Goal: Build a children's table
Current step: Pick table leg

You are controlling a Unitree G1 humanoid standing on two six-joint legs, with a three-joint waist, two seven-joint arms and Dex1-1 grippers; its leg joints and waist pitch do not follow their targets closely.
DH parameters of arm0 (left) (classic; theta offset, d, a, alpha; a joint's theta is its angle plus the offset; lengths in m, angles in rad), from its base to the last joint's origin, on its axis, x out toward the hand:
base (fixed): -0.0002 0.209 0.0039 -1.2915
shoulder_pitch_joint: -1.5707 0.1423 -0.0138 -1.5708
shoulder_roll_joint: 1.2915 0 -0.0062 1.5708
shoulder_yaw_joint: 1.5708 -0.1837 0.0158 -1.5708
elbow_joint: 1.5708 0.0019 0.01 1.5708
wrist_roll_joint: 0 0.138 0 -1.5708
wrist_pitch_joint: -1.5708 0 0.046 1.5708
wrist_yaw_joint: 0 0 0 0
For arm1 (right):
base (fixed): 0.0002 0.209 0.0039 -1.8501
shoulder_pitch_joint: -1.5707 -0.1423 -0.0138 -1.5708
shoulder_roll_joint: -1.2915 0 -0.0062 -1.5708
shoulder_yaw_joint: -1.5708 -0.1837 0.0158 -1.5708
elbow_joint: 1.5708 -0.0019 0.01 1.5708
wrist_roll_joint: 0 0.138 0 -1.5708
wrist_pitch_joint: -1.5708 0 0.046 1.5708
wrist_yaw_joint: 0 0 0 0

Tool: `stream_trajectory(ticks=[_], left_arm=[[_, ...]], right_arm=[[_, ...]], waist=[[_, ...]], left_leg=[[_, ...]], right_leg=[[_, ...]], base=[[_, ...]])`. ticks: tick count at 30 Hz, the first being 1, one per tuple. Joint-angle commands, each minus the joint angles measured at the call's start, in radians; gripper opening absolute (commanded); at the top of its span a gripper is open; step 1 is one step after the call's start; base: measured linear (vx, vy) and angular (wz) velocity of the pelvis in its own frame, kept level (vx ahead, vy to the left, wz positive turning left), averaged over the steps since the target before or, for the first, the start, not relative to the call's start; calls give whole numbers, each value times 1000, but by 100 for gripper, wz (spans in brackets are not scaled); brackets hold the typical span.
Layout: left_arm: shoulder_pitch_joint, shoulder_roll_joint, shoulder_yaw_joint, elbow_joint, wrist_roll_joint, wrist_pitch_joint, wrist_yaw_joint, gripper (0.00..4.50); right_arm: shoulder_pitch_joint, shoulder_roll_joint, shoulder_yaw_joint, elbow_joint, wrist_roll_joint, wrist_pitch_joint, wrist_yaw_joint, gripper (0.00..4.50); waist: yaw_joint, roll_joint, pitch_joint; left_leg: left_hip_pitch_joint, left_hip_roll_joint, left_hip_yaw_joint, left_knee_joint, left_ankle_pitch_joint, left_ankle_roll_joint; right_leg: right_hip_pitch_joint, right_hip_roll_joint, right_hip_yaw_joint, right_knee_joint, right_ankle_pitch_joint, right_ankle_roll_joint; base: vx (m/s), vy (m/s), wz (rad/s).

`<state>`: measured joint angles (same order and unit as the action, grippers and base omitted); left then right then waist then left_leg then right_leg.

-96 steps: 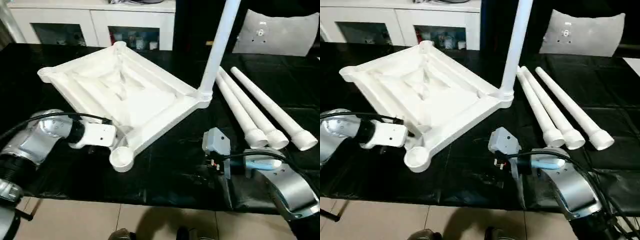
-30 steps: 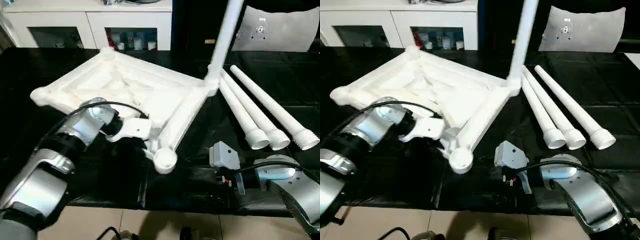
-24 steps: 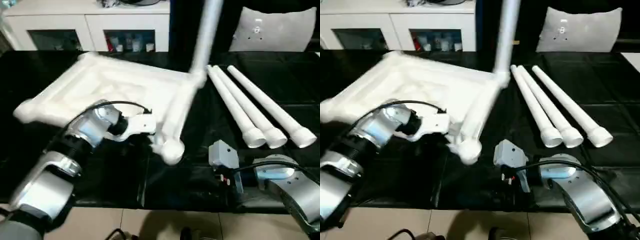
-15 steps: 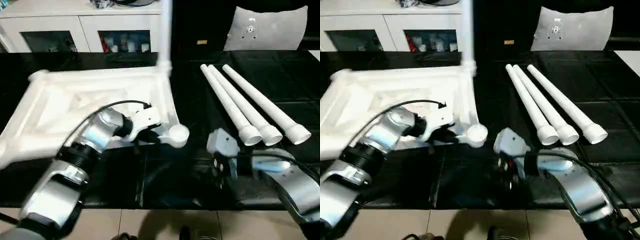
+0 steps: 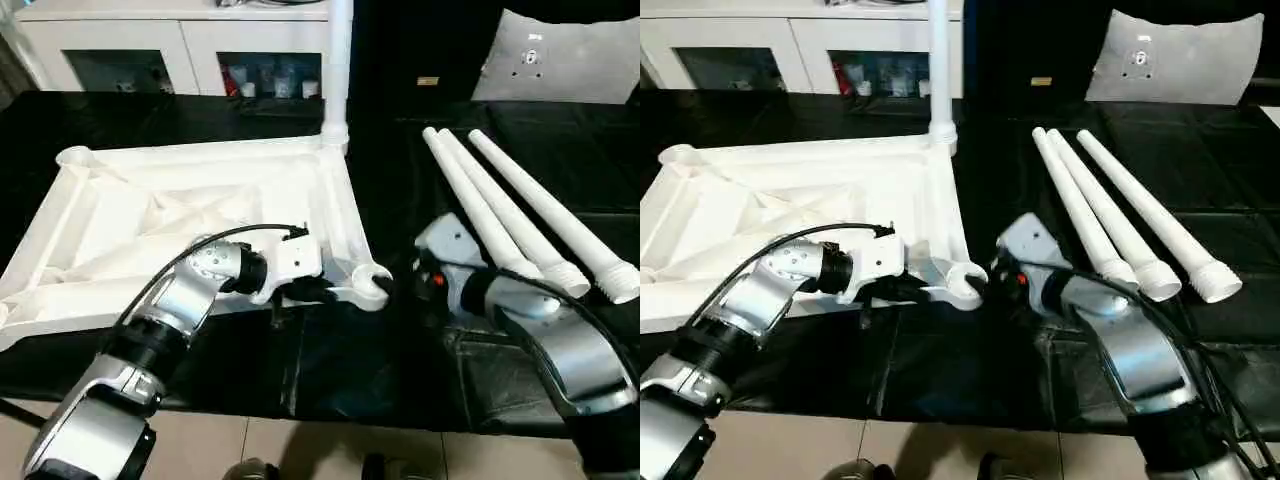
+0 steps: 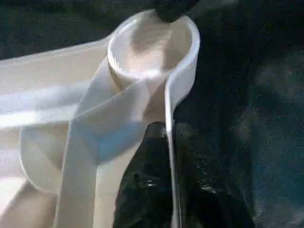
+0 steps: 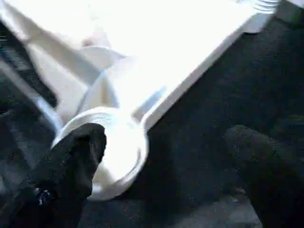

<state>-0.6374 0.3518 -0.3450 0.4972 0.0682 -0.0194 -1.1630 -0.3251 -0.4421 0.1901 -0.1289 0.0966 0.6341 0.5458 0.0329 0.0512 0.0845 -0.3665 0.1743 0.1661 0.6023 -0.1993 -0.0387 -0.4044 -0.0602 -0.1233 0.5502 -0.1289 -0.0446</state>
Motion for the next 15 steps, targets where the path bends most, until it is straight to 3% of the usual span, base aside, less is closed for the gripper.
stream_trajectory(ticks=[1, 3, 6, 7, 8, 11, 15], left_arm=[[-2, -9, 43, -90, -54, 16, 14, 85], [3, -10, 51, -108, -62, 28, 20, 103], [27, -3, 72, -175, -72, 78, 44, 115], [45, 1, 87, -214, -77, 113, 62, 138], [62, 5, 100, -251, -85, 144, 80, 145], [106, 13, 132, -339, -107, 216, 119, 153], [172, 15, 159, -448, -134, 300, 157, 153]], right_arm=[[-68, 23, -44, 64, -42, 58, -92, 450], [-86, 28, -49, 81, -47, 66, -108, 450], [-133, 47, -70, 128, -52, 86, -145, 450], [-159, 55, -82, 157, -53, 102, -162, 450], [-182, 60, -91, 184, -54, 120, -179, 450], [-238, 61, -98, 273, -71, 155, -210, 450], [-300, 68, -129, 395, -70, 166, -237, 450]], waist=[[-4, -6, -83], [-7, -8, -81], [-12, -10, -74], [-14, -11, -73], [-22, -11, -74], [-36, -12, -73], [-50, -11, -75]], left_leg=[[13, 58, -18, -62, -105, 78], [9, 52, -17, -62, -117, 67], [14, 44, -11, -58, -146, 57], [14, 40, -11, -58, -148, 59], [10, 42, -15, -60, -142, 53], [15, 38, -14, -56, -154, 59], [13, 44, -16, -54, -147, 61]], right_leg=[[65, -92, 64, -53, -299, -160], [68, -91, 62, -53, -325, -157], [64, -89, 62, -66, -426, -111], [64, -85, 58, -73, -465, -88], [67, -86, 56, -68, -465, -90], [61, -79, 53, -75, -485, -77], [60, -81, 55, -67, -442, -109]], base=[[0, 0, 0], [0, 0, 0], [0, 0, 0], [0, 0, 0], [0, 0, 0], [0, 0, 0], [0, 0, 0]])
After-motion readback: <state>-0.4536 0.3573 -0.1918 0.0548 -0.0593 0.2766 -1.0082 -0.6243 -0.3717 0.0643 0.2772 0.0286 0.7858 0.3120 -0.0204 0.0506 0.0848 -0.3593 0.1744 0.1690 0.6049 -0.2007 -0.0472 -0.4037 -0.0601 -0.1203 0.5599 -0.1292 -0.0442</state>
